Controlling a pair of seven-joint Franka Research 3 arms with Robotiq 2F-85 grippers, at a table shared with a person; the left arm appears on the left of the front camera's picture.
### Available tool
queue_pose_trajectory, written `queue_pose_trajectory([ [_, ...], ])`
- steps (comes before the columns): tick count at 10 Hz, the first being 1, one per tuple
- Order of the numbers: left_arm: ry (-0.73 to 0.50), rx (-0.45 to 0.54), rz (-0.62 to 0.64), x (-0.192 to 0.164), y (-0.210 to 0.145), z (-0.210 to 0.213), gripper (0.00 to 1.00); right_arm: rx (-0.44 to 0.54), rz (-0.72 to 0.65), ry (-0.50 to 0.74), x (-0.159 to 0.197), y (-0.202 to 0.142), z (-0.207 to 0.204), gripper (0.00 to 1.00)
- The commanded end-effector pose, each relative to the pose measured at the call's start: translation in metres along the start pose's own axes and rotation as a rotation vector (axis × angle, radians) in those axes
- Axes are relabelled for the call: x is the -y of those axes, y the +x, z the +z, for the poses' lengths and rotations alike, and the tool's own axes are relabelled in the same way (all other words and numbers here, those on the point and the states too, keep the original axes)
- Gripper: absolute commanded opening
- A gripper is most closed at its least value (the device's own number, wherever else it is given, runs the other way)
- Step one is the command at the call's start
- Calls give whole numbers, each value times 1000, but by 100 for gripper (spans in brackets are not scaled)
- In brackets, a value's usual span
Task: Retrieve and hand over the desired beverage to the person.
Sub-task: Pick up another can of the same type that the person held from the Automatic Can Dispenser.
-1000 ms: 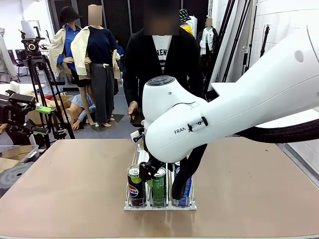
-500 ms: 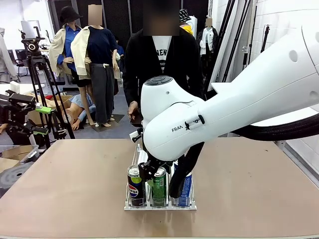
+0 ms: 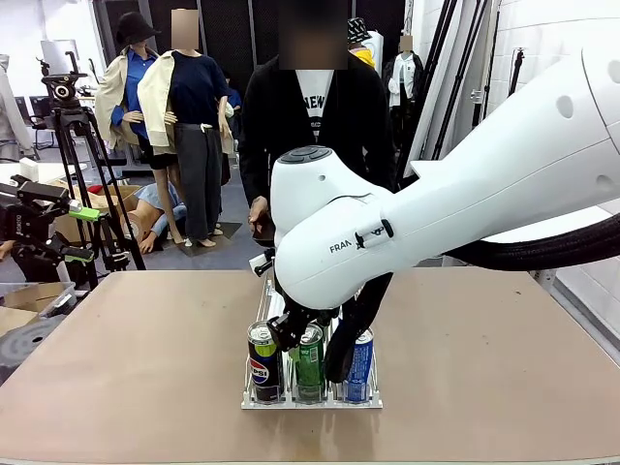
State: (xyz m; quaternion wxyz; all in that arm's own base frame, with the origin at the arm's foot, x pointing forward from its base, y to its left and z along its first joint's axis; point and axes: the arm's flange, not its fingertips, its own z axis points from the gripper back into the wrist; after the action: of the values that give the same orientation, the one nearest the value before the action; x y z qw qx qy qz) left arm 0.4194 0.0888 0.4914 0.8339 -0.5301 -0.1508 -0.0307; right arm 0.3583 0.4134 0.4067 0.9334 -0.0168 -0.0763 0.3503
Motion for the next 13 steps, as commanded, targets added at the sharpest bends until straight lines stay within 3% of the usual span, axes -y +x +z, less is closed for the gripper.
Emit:
queue_pose_trajectory([
  [1, -2, 3, 0, 0, -1, 1, 100, 2, 2, -1, 0, -1, 0, 12],
  [8, -2, 3, 0, 0, -1, 1, 100, 0, 2, 0, 0, 0, 0, 12],
  [13, -2, 3, 0, 0, -1, 1, 100, -12, -44, -47, 15, 54, 92, 12],
])
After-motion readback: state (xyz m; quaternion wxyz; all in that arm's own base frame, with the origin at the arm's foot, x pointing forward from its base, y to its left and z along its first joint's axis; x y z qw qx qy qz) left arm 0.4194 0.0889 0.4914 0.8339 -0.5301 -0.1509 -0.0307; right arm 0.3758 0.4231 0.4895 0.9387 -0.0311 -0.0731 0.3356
